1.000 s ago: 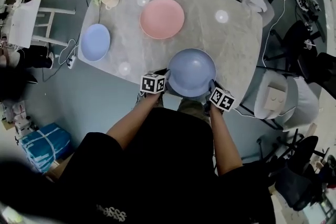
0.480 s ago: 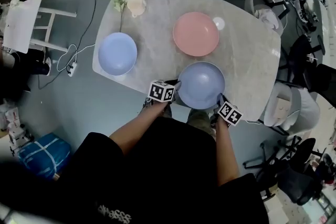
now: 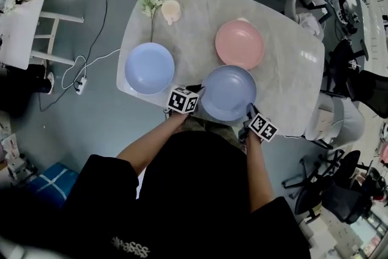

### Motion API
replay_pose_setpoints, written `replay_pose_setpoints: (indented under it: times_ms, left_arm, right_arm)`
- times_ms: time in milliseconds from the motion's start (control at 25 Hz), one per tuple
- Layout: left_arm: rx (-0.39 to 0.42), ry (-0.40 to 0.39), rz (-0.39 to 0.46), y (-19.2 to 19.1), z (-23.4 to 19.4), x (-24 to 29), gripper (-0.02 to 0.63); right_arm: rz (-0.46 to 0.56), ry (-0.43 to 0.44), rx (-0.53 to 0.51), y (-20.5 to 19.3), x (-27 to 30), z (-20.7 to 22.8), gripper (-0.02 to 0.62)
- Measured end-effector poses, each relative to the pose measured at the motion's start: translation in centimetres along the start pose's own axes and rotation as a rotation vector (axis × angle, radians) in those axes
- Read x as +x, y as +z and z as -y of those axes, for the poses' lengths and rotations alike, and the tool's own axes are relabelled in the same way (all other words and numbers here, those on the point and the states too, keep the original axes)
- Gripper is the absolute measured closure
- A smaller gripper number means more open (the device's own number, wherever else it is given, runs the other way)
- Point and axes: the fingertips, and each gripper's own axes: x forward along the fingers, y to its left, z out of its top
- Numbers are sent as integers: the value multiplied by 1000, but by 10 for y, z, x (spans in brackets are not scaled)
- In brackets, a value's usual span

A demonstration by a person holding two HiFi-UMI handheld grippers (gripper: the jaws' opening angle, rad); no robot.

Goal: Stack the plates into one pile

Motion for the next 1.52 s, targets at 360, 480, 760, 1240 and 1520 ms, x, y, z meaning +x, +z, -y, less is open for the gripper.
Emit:
replay_pose_setpoints:
  times_ms: [360, 480, 760, 1240, 1520]
  left_arm:
    - [-109, 48, 23, 16, -11, 1, 551]
    - [-95, 61, 28, 34, -18, 9, 551]
    - [-51, 98, 27, 84, -25, 39, 552]
    - [-80, 138, 9, 157, -56, 91, 552]
    - [-92, 143, -10, 180, -69, 118, 554]
  right_arm:
    - [-15, 20, -46, 34, 12, -13, 571]
    - [-12, 38, -60, 48, 24, -15, 571]
    - [-11, 52, -50, 90, 50, -9, 571]
    - [-50, 76, -68, 167, 112, -6, 571]
    - [-62, 69, -32, 189, 139, 4, 571]
